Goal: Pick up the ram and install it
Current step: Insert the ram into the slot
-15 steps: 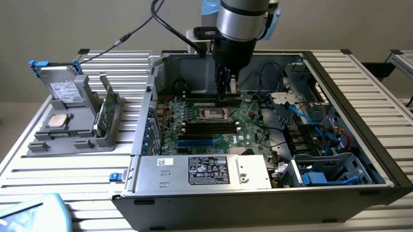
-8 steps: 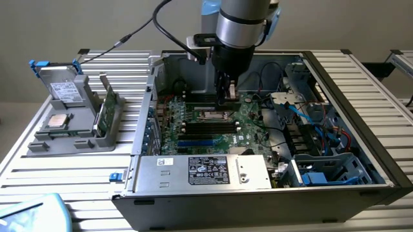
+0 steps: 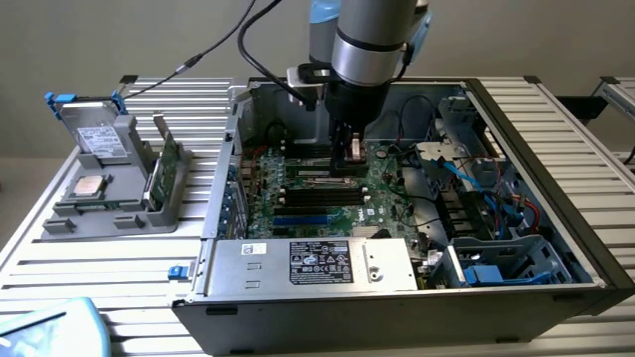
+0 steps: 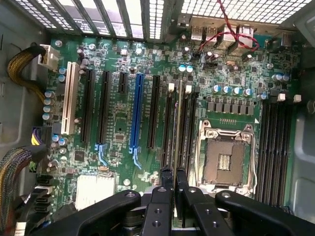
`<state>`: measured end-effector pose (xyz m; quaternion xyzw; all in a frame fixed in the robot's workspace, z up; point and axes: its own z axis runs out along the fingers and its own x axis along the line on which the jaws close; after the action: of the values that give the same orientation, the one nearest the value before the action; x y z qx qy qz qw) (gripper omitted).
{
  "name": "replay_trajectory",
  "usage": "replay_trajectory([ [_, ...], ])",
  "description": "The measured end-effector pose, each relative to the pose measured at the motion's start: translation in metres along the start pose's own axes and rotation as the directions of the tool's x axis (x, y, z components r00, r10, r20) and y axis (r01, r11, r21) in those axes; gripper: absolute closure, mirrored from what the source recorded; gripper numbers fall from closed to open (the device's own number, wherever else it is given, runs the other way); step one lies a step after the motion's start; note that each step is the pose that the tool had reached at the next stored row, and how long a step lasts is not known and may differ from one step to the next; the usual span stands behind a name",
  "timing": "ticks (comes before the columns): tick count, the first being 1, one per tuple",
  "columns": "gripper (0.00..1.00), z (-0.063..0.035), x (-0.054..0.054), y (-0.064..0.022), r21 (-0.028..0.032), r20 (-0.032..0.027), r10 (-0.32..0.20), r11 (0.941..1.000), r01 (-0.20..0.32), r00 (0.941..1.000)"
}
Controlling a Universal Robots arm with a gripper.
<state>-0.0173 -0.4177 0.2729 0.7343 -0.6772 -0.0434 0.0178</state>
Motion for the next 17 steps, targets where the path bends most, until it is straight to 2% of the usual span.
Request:
replay_trajectory([
  [17, 0.86, 0.0309, 0.001, -0.0026, 0.0011, 0.0024, 0.028, 0.9996, -0.028, 0.9996],
])
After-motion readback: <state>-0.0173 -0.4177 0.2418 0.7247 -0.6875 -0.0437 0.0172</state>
